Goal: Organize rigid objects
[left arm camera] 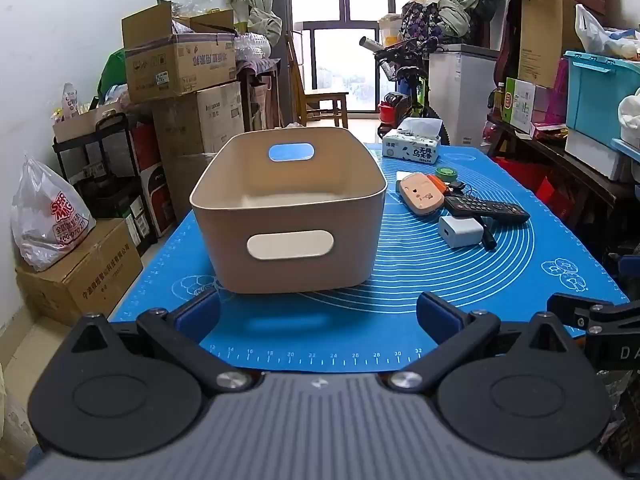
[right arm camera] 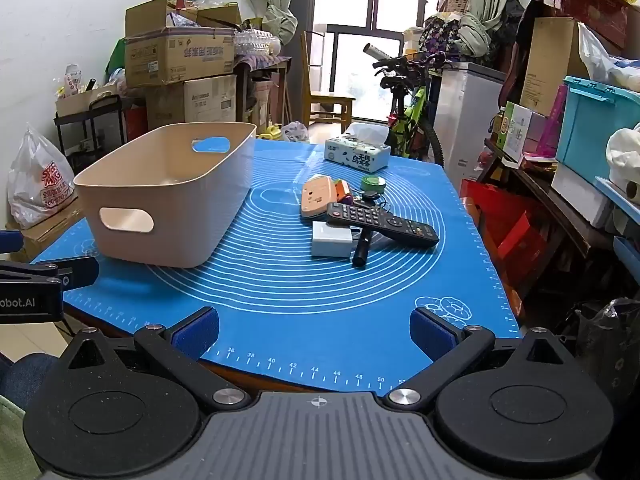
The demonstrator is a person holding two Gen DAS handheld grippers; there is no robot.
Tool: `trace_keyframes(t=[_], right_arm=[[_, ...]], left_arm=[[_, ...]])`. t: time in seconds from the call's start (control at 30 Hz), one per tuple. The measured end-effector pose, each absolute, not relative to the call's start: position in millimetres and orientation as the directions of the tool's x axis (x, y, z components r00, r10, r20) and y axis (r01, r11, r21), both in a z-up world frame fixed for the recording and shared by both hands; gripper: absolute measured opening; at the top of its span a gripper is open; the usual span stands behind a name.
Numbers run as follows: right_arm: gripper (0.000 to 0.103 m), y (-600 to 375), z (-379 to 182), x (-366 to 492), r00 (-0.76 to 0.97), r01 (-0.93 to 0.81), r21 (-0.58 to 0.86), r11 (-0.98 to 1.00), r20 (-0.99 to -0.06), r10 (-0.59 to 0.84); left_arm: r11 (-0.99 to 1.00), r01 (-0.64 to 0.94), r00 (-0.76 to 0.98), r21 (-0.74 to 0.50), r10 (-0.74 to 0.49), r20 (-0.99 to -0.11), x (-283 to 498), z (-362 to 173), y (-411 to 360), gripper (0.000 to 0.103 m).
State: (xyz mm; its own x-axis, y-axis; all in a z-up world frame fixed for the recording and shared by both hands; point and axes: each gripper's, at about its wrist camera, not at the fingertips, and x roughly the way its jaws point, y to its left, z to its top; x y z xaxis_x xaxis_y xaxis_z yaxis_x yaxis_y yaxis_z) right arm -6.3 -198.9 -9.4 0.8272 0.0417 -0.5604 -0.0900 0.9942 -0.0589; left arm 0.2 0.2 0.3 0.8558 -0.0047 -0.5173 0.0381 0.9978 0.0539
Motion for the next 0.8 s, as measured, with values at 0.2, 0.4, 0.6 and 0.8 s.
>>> trace_keyframes(t=[0.2,0.4,0.6,0.8], right_arm=[[0.1,-199.2,-9.8,-6.8,0.829,-0.089,-0.06,0.994,-0.557,0.041],[0.1,-199.2,-10.0,-7.4,0.829,-0.089,-0.06,0.994,-0.558,0.04],[0.101,-199.2,-10.5,-7.0,0.829,-0.09,-0.061,0.994,-0.558,0.041],[0.1,-199.5,-11.1,-6.6,0.828,-0.089,-0.061,0.994,-0.559,0.04]], left_arm=[[0.998,0.037,0.856,0.051,-0.005,-0.516,0.1,0.3,0.3,0.103],[0.997,0.049,0.852,0.056,-0.013,-0.523,-1.1,1.5,-3.7,0.103],[0.998,0.049,0.852,0.048,-0.017,-0.524,2.1,-0.7,0.4,0.103],[0.998,0.052,0.851,0.045,-0.021,-0.524,2.0,0.0,2.4,0.103]])
